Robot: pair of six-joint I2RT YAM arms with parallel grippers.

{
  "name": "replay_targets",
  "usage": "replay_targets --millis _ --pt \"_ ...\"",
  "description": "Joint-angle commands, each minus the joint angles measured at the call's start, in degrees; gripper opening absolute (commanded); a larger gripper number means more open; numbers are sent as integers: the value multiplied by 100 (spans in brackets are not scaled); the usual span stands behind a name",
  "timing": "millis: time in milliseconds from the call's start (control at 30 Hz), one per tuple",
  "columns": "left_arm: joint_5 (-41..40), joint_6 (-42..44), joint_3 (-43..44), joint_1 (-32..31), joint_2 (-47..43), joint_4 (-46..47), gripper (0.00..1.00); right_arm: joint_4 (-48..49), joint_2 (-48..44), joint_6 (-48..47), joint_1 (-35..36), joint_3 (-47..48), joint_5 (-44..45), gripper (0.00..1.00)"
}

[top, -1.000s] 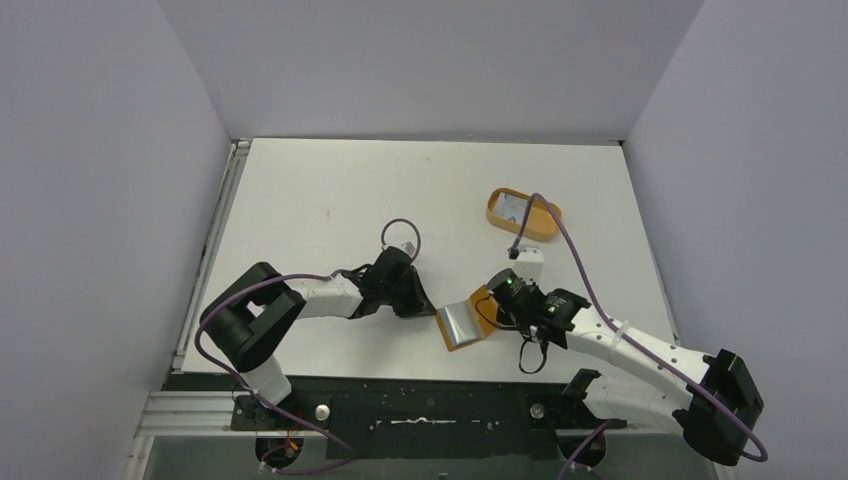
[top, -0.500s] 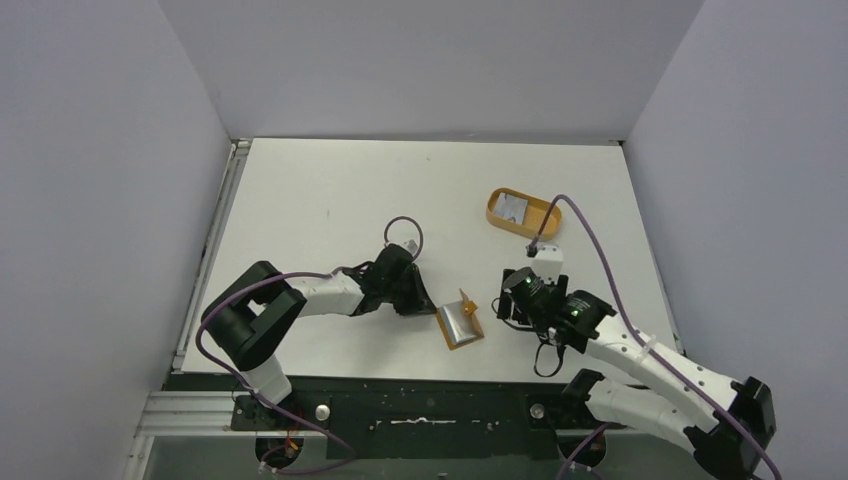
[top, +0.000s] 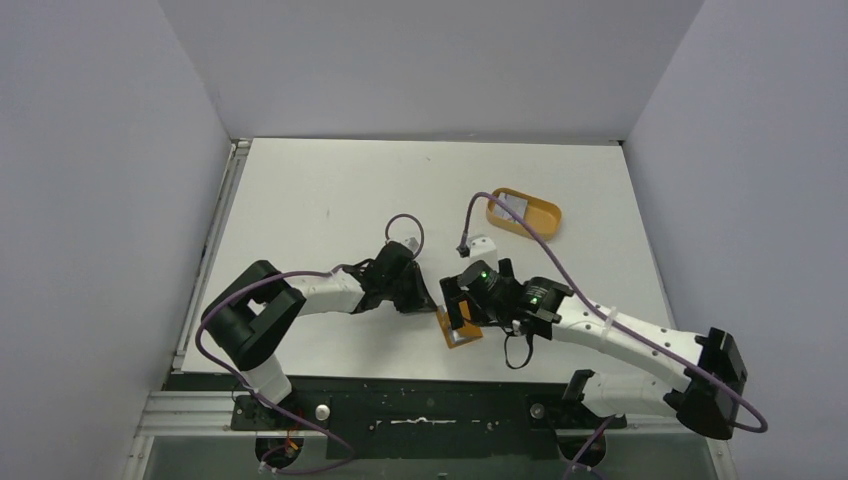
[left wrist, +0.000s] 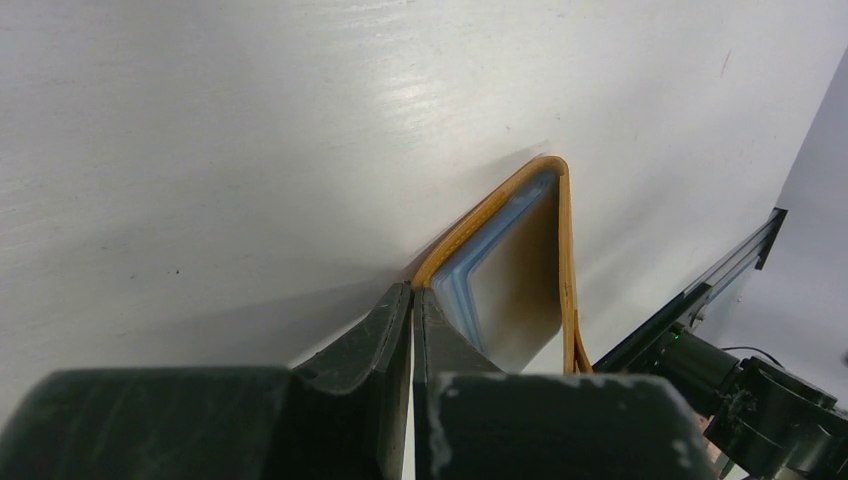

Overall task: Put the credit cards into the card holder
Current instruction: Open the card holder at the center of the board.

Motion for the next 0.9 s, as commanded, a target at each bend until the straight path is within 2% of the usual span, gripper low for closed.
replay_targets --millis 0,367,633,733,867 --pt "60 111 217 26 35 35 0 577 492 -222 107 -101 -340 100" --pt "86 111 183 35 59 45 0 809 1726 -398 245 173 -505 100" --pt "122 102 163 33 105 88 0 517 2236 -317 286 253 90 100" --pt "131 102 146 39 104 90 0 457 2259 -251 291 209 293 96" --pt "137 93 120 39 105 122 0 488 2145 -211 263 90 380 87"
